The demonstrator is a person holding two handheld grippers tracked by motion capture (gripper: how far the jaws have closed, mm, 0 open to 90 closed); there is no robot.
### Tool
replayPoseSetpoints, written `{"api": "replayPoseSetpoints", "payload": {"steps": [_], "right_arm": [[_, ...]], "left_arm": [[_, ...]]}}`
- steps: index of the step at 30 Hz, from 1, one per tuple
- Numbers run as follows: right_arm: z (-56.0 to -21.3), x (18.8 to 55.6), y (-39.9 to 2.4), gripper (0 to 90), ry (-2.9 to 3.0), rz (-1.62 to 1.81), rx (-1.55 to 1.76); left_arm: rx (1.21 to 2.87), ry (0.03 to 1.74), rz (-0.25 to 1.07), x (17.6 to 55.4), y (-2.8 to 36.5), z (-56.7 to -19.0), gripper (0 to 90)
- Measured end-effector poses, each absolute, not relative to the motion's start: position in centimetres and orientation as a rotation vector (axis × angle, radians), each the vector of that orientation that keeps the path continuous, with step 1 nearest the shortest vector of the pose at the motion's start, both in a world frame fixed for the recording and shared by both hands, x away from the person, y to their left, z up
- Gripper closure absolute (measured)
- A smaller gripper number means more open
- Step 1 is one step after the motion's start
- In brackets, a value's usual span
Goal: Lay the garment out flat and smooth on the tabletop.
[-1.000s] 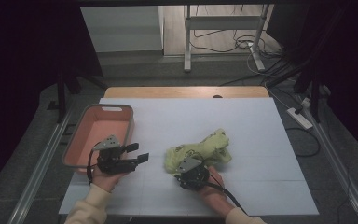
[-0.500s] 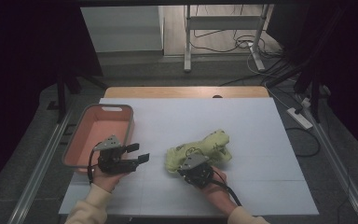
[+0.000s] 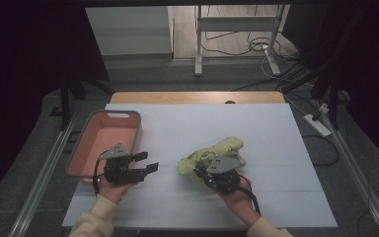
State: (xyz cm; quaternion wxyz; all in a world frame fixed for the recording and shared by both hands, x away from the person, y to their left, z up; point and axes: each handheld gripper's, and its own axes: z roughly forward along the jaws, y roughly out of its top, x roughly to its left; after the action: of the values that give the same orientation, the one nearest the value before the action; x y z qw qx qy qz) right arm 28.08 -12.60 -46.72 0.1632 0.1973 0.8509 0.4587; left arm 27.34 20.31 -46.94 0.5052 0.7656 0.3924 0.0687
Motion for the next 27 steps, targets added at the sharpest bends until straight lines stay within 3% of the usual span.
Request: {"api": "replayPoseSetpoints", "payload": {"steps": [27], "right_arm": [[-40.4,28.7,-17.0,84.8,2.196,1.500,0.656]], "left_arm": [[1.855,0.949,0.161,27.4,20.1,-47.1,32.4]]}}
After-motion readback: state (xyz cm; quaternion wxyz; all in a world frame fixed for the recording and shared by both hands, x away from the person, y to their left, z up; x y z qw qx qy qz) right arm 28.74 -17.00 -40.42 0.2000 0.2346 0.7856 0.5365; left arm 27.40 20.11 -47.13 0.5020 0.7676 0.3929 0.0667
